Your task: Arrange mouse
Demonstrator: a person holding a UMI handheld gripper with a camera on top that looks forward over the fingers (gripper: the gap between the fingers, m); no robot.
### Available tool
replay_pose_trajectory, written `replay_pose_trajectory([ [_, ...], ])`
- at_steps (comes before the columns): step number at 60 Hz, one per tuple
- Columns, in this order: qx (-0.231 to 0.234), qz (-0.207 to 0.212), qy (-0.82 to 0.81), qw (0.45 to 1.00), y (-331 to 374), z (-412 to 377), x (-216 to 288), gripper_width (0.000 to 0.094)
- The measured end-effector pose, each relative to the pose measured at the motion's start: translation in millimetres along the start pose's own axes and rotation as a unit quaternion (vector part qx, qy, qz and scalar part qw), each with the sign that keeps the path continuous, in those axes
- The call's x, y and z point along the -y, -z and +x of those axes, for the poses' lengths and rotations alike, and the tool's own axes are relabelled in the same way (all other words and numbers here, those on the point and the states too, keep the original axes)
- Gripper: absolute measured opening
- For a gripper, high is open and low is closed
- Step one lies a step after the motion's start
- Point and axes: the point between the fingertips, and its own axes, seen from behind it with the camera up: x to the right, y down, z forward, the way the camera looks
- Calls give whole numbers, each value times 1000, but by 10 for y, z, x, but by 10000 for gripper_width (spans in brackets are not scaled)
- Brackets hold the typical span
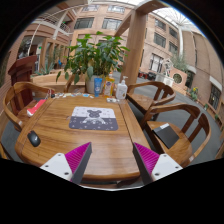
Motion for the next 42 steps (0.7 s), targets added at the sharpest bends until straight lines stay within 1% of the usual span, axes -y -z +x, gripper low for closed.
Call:
replay_pose_trajectory([
  [8, 1, -16, 14, 1000, 25, -59, -233, 851],
  [14, 23, -29, 21, 999, 92, -327, -503, 850],
  [22, 86, -44, 39, 995, 212, -989, -879, 850],
  [24, 103, -42, 44, 993, 227, -1183, -919, 851],
  [28, 137, -28, 47, 989, 217, -1578, -917, 851],
  [35, 193, -27, 61, 979, 106, -2268, -897, 849],
  [42, 229, -16, 61, 971, -85, -2813, -722, 851],
])
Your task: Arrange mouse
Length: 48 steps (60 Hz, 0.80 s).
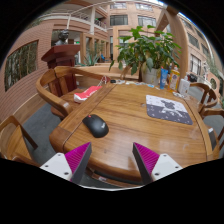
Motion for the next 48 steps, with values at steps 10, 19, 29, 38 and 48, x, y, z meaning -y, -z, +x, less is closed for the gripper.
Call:
replay_pose_trajectory([
  [10, 11, 3, 17, 1000, -518, -270, 283, 851],
  [19, 10, 1, 30, 999, -858, -382, 439, 850],
  [29, 6, -6, 19, 1000, -1116, -344, 558, 751],
  [38, 10, -4, 19, 1000, -1189, -411, 618, 460],
  [48, 1, -6, 5, 1000, -1202, -425, 641, 358],
])
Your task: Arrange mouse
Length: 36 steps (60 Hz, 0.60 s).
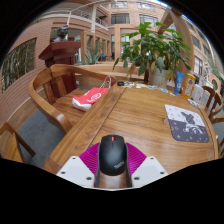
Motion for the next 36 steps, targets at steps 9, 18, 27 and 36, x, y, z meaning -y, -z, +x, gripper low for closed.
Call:
replay_pose_trajectory([
  [9, 41, 3, -16, 999, 25, -78, 216, 340],
  [18, 59, 155, 2, 986, 672, 237, 1510, 343],
  [27, 47, 239, -37, 969, 1070, 1054, 2469, 340],
  [36, -57, 208, -42, 976, 611, 2325, 2283, 340],
])
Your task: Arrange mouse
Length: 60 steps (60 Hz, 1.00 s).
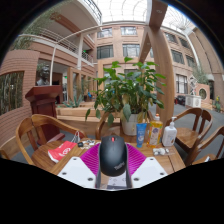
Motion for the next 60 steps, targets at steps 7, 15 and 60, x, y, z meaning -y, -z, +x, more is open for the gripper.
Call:
replay_pose_trajectory([
  [7, -53, -83, 9, 995, -319, 632, -695, 341],
  [15, -85, -152, 8, 985, -515, 1076, -1576, 379],
  [60, -116, -119, 14, 986, 934, 786, -829, 852],
])
